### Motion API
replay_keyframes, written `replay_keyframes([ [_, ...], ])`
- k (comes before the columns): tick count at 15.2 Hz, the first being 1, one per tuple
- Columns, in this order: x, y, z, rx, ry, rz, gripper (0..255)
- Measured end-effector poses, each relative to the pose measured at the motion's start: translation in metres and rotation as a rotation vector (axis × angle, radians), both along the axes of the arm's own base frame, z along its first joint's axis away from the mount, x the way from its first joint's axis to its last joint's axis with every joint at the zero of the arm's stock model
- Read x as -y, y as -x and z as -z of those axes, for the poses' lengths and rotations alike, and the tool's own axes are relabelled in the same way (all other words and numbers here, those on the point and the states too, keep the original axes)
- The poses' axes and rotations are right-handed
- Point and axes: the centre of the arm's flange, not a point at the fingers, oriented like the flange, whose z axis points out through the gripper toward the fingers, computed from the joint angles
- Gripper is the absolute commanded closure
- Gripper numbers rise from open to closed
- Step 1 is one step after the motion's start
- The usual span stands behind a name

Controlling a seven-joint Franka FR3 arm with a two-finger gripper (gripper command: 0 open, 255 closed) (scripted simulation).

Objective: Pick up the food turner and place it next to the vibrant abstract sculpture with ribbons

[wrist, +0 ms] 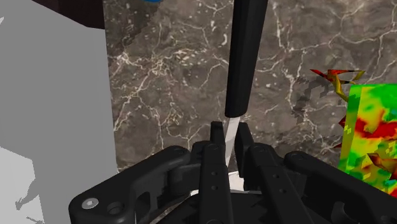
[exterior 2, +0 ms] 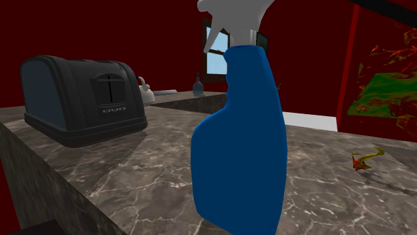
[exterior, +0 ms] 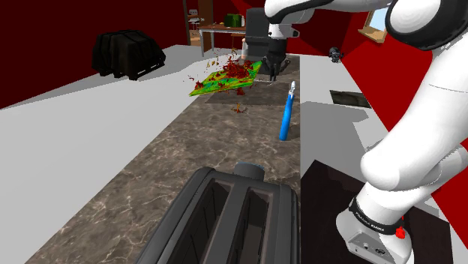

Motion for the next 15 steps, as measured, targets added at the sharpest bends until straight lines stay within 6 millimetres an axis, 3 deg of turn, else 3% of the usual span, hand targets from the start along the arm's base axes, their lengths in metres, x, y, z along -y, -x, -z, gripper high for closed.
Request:
replay_keyframes([
  [15, 0.001, -0.001, 0.079, 0.0, 0.0, 0.0, 255],
])
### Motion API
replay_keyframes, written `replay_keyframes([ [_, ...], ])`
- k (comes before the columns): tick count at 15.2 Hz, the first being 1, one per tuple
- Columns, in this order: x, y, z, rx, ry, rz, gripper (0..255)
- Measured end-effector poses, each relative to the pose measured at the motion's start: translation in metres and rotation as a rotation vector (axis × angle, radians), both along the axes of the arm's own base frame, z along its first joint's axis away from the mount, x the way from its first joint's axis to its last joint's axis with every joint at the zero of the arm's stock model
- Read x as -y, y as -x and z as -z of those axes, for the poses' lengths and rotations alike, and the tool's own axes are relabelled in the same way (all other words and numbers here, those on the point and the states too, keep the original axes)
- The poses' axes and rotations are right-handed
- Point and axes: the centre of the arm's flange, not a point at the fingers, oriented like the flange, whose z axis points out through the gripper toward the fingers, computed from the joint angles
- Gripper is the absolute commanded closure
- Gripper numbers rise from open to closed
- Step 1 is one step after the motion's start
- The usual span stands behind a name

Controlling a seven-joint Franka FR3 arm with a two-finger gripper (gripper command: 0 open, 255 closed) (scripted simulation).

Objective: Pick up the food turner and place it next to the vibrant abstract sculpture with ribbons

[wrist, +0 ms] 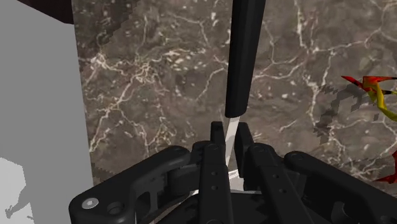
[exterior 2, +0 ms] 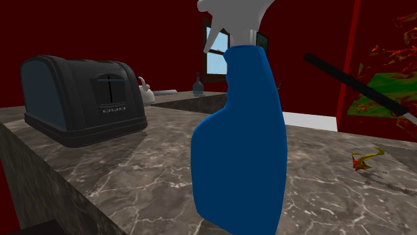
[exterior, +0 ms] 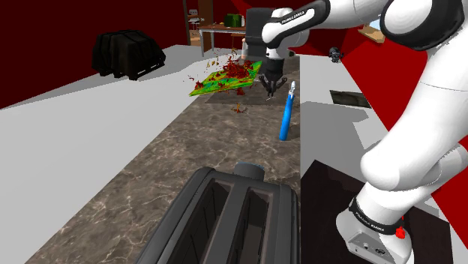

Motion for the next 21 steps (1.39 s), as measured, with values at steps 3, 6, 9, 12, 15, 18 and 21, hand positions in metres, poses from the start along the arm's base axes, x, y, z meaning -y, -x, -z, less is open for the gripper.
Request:
replay_keyframes([
  [3, 0.0, 0.001, 0.015, 0.0, 0.0, 0.0, 255],
  [6, 0.0, 0.001, 0.032, 0.0, 0.0, 0.0, 255],
  [9, -0.001, 0.002, 0.048, 0.0, 0.0, 0.0, 255],
  [12, -0.001, 0.001, 0.064, 0.0, 0.0, 0.0, 255],
  [15, 0.0, 0.001, 0.079, 0.0, 0.0, 0.0, 255],
  [18, 0.0, 0.0, 0.086, 0.008, 0.004, 0.0, 255],
  [21, 0.0, 0.0, 0.087, 0.009, 0.005, 0.0, 255],
])
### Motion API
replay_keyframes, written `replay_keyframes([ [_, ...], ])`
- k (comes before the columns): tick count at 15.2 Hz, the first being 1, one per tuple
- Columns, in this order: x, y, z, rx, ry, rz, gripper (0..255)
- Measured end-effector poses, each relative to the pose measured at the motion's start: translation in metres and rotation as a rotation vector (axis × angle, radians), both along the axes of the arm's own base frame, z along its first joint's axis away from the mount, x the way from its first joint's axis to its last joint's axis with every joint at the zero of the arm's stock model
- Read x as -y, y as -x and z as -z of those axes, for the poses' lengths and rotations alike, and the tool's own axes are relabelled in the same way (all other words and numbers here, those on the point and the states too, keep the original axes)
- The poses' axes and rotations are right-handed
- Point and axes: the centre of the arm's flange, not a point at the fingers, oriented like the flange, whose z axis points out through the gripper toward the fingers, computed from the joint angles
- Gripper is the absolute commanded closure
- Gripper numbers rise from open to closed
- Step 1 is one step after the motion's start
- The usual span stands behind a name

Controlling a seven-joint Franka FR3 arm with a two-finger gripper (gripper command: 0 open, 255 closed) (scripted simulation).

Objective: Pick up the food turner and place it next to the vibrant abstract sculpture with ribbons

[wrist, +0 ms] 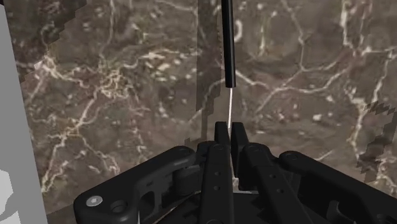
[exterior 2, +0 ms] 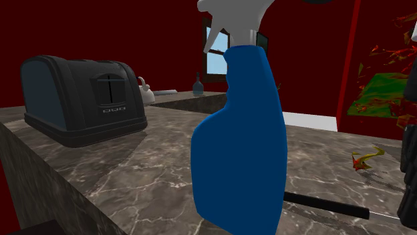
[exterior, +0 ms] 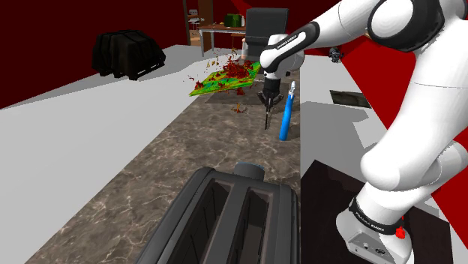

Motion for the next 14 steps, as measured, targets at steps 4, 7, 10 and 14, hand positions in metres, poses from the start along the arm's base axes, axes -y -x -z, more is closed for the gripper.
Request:
replay_keyframes([
  [4, 0.0, 0.001, 0.002, -0.004, -0.002, 0.0, 0],
  [7, -0.001, 0.001, 0.005, -0.008, -0.004, 0.0, 0],
  [10, -0.001, 0.001, -0.002, -0.008, -0.004, 0.0, 0],
  [14, 0.003, -0.002, -0.039, -0.007, -0.004, 0.0, 0],
])
